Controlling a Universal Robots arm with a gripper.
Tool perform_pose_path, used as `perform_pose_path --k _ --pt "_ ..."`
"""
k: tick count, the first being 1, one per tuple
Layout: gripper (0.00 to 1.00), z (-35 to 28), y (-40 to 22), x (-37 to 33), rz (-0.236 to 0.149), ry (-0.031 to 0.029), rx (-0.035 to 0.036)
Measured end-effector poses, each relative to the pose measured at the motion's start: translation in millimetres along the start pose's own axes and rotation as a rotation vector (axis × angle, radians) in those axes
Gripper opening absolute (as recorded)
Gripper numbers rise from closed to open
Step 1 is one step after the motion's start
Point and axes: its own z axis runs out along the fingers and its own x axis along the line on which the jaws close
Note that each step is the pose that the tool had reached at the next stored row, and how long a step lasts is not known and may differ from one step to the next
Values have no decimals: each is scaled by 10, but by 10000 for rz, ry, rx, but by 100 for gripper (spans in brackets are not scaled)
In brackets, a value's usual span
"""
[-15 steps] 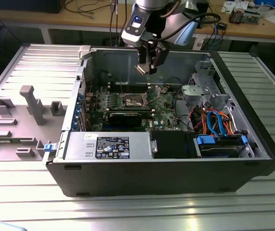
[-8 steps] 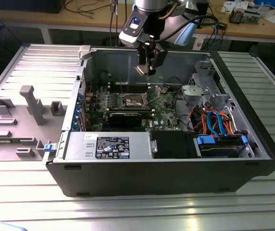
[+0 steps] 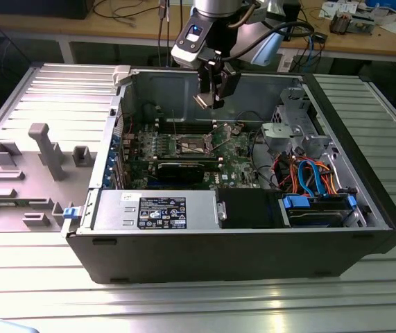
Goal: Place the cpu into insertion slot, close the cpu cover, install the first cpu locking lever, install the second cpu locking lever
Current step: 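Place the cpu into insertion slot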
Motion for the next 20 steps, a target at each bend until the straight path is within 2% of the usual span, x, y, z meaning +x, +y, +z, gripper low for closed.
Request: perform_pose_path --k 7,15,20 --pt "55 1 0 0 90 -6 -2" --pt "55 14 -2 0 814 -61 -16" --pt "55 15 -30 14 902 -66 -18"
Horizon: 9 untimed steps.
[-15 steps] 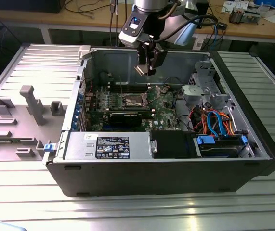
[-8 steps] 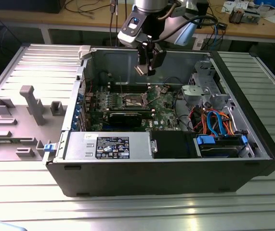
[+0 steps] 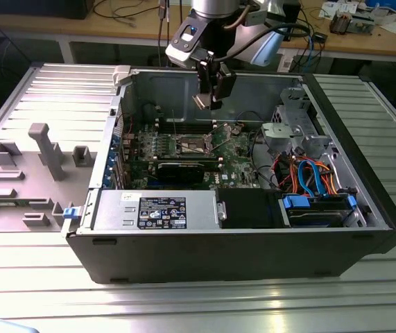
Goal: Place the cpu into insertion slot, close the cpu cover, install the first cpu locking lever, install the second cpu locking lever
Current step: 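Place the cpu into insertion slot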
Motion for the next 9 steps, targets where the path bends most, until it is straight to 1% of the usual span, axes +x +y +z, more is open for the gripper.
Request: perform_pose_path --k 2,5,6,9 --pt "55 3 -1 0 99 -9 -1" --pt "55 15 -2 0 436 -33 -9" --pt "55 24 -3 0 637 -48 -13" --pt "55 40 -1 -2 919 -78 -15"
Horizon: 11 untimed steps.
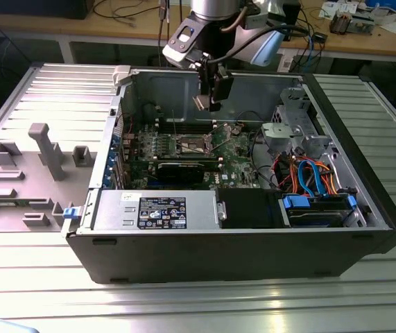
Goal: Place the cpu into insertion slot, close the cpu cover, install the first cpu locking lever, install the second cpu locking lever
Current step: 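Place the cpu into insertion slot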
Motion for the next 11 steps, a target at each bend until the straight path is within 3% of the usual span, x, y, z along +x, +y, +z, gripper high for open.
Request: perform_pose_path --k 4,11 --pt "55 18 30 -9 162 -73 17" --pt "55 18 31 -9 161 -76 17"
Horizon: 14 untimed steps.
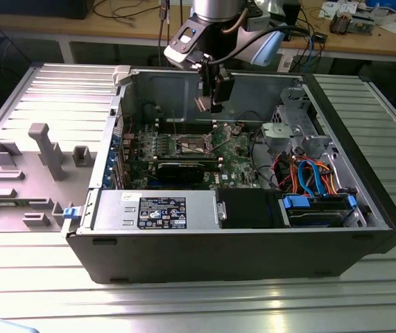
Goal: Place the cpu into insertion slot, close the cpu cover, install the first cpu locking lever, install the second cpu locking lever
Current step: 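Place the cpu into insertion slot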
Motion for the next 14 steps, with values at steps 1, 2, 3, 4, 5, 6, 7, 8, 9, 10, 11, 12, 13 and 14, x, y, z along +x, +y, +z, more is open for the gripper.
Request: perform_pose_path --k 1,2,3,4,5,6,7,8,9,10,11,12,13,14 --pt "55 0 0 0 0 0 0" --pt "55 0 0 0 3 0 0" --pt "55 2 0 0 67 -5 -1" --pt "55 6 1 0 260 -19 -4" --pt "55 13 -1 0 507 -38 -7" --pt "55 18 -1 0 640 -47 -8" --pt "55 22 -1 0 747 -54 -8" --pt "55 25 -1 0 823 -60 -3" --pt "55 27 -2 0 859 -61 6" --pt "55 27 -3 -1 873 -62 8" --pt "55 27 -3 -1 873 -61 9" --pt "55 28 -2 0 874 -59 8" --pt "55 28 -2 0 875 -59 8" --pt "55 28 -2 0 875 -59 8"
